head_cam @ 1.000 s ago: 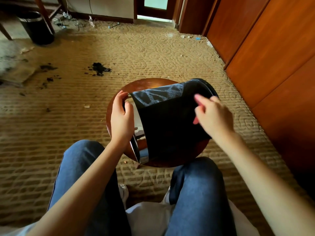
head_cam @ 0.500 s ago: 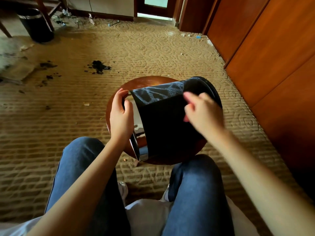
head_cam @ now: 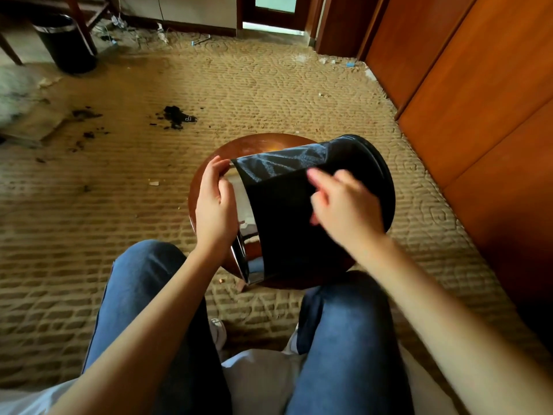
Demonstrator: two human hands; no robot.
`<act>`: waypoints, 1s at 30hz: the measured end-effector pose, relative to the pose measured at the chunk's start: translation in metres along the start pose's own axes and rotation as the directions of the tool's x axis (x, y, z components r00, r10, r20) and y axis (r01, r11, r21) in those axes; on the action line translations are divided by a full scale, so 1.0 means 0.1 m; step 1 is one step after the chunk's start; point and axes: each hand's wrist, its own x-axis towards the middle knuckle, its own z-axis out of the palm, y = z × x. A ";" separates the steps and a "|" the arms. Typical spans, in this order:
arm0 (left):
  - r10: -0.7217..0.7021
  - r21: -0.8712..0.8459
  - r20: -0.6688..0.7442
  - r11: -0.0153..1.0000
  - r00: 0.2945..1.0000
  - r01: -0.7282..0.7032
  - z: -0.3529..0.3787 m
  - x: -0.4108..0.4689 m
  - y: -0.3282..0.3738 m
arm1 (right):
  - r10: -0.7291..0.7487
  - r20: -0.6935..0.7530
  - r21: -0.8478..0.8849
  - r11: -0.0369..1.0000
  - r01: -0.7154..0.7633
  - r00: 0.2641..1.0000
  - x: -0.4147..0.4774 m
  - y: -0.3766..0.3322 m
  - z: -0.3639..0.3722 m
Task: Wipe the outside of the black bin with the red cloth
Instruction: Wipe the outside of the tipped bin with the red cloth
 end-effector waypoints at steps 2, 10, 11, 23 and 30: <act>0.001 -0.021 -0.001 1.000 1.000 -0.001 0.01 -0.03 0.02 | 0.228 -0.016 -0.079 0.970 -0.228 0.974 0.11 0.47 -0.19; 0.023 0.043 0.007 0.999 1.000 -0.024 -0.02 0.04 -0.01 | -0.195 -0.025 0.050 0.979 0.196 0.980 -0.17 -0.93 0.23; 0.028 0.056 0.012 0.998 1.000 -0.029 -0.03 0.05 -0.02 | -0.233 -0.008 0.117 0.965 0.233 0.972 -0.19 -0.99 0.21; 0.031 0.025 0.001 0.999 1.000 -0.031 0.02 -0.07 0.03 | 0.029 -0.056 -0.106 0.994 -0.035 0.998 0.08 -0.05 0.03; 0.057 0.062 0.012 0.996 0.998 -0.058 -0.01 -0.07 0.00 | -0.250 0.002 0.055 0.967 0.250 0.968 -0.12 -0.41 0.06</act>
